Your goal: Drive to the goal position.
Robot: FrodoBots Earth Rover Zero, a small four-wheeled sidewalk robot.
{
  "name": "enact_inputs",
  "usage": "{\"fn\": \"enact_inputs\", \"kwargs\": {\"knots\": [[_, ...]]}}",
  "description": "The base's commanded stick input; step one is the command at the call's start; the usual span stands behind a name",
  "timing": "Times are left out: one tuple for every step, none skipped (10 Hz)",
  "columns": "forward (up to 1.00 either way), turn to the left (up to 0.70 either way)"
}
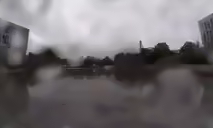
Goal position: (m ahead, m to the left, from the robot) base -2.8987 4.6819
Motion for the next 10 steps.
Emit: {"fn": "enact_inputs", "kwargs": {"knots": [[1.00,0.00],[1.00,0.00],[1.00,0.00],[1.00,0.00],[1.00,0.00],[1.00,0.00],[1.00,0.00],[1.00,0.00],[1.00,0.00],[1.00,0.00]]}}
